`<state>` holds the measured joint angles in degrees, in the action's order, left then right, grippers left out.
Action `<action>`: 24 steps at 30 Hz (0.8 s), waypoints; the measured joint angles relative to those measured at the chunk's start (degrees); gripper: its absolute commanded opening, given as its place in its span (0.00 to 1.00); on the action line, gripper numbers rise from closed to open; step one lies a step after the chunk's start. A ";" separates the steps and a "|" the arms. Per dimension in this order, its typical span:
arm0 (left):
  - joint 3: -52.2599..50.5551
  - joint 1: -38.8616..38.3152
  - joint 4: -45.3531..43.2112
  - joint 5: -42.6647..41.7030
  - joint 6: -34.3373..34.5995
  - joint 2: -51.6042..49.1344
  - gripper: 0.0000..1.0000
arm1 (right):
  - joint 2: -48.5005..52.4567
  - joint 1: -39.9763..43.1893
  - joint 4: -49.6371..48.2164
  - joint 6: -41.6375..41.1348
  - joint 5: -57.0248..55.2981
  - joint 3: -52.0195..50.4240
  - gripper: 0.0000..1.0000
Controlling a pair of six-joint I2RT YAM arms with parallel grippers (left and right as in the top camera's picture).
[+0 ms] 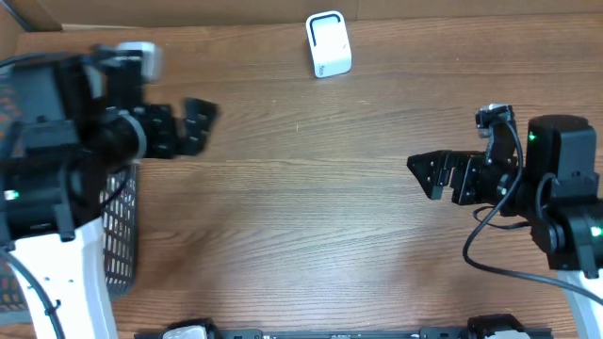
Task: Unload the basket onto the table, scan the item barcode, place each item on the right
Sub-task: 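Move the left gripper over the basket and reach down into it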
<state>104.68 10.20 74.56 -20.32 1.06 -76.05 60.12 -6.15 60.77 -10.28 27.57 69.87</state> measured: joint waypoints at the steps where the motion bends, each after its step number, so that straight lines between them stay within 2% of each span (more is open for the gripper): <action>1: 0.00 2.99 0.52 0.63 1.11 -0.11 1.00 | 0.33 0.00 0.24 0.00 0.09 0.00 1.00; 7: 0.04 24.06 3.52 2.01 7.39 -2.23 0.98 | 0.92 0.00 0.31 0.20 0.11 0.00 1.00; 11: 0.04 34.77 3.96 2.54 9.62 -4.92 0.95 | 0.92 0.02 1.09 2.38 0.07 0.00 1.00; 12: 0.04 36.52 3.96 2.97 10.08 -5.64 1.00 | 0.92 0.00 1.33 2.86 0.00 0.00 1.00; 16: 0.07 41.27 4.35 8.26 12.81 -8.98 1.00 | 0.92 0.00 1.81 4.20 -0.87 0.00 1.00; 20: 0.09 42.42 4.94 12.85 13.57 -13.22 0.99 | 0.92 0.00 1.79 4.74 -1.29 0.00 1.00; 24: 0.26 42.29 3.93 14.16 11.78 -19.08 0.91 | 0.92 0.00 1.90 4.98 -1.53 0.00 1.00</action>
<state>104.95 52.49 78.50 -6.15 12.84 -95.13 61.04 -6.15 62.67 -5.30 26.04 69.87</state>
